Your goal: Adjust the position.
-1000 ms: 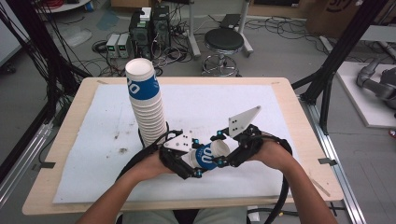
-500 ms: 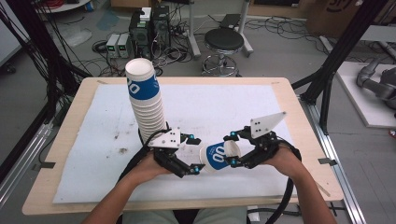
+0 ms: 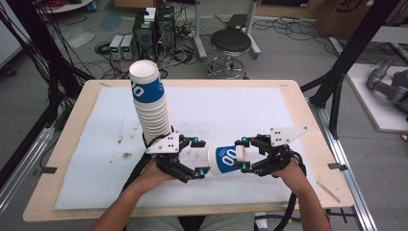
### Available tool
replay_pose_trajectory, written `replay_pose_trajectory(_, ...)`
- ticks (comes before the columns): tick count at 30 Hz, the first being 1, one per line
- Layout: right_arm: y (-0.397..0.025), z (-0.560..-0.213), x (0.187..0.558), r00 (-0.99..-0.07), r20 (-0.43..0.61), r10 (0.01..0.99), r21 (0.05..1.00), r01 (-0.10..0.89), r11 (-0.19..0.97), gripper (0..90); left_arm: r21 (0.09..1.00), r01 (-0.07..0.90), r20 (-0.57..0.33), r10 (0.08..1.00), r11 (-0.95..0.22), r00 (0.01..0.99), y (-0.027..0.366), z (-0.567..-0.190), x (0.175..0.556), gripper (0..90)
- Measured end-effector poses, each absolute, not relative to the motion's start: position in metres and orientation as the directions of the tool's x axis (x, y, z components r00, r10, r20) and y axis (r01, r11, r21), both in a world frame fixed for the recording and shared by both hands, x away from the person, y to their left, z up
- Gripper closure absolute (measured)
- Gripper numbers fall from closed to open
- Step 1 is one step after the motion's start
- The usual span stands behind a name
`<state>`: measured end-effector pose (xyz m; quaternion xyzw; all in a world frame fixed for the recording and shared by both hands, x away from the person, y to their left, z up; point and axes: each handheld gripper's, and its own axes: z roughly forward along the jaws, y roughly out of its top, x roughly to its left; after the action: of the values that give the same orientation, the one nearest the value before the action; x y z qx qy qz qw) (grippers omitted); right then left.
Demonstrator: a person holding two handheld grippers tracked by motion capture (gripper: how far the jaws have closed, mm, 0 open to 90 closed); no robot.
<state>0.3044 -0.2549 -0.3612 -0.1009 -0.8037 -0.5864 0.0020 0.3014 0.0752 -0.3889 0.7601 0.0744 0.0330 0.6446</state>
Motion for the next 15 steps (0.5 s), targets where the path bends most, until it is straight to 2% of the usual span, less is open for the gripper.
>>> replay_pose_trajectory(5,-0.252,-0.367,0.306,-0.980,0.147,0.136,0.957,0.176,0.233,32.1,0.986,0.070,-0.045,0.160,-0.154,0.986,0.072,-0.391,0.300,16.9)
replay_pose_trajectory(15,-0.246,-0.373,0.309,-0.976,0.179,0.122,0.958,0.201,0.204,32.2,0.978,0.110,-0.084,0.149,-0.177,0.985,0.063,-0.401,0.300,16.4)
